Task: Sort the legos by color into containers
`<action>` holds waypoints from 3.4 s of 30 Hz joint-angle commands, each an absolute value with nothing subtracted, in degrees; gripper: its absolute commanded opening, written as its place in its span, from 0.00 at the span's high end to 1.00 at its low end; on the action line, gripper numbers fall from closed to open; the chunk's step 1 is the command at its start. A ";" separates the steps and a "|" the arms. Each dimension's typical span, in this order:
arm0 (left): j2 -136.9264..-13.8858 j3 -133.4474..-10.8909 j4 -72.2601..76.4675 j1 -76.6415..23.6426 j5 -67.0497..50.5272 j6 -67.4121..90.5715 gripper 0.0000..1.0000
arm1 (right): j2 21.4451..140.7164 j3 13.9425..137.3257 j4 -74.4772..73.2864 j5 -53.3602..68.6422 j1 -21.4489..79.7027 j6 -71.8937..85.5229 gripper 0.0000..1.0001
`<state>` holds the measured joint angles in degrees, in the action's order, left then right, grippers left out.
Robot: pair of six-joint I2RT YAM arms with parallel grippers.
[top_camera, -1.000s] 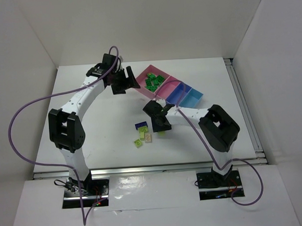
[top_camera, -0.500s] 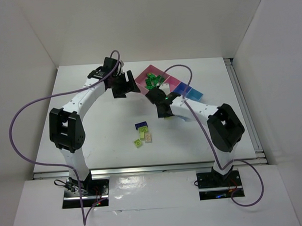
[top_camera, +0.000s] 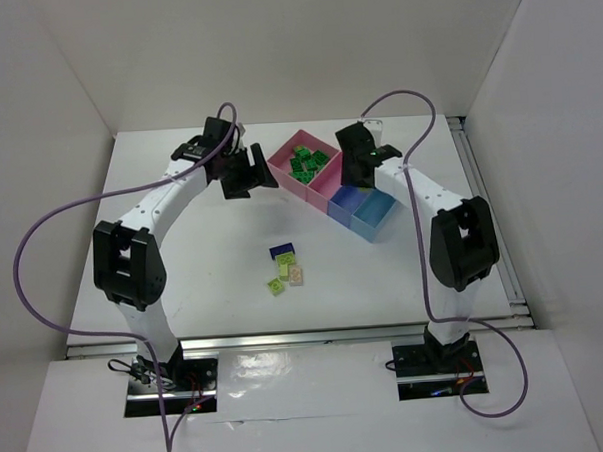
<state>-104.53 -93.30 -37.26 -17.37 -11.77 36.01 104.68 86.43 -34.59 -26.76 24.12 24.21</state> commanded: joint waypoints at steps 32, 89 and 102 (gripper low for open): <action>-99.58 -90.97 -37.71 -14.33 -7.03 34.45 0.16 | 101.68 71.62 -24.51 -3.50 52.55 19.50 0.22; -99.05 -89.38 -37.71 -13.27 -7.65 33.40 0.17 | 104.26 93.00 -32.26 -27.16 27.68 21.72 0.13; -98.53 -89.38 -38.23 -12.13 -6.42 33.40 0.17 | 94.56 70.84 -25.49 -9.50 52.81 15.03 0.17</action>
<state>-100.75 -89.62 -38.13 -12.49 -6.79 34.48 94.15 72.38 -27.97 -14.13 49.78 17.56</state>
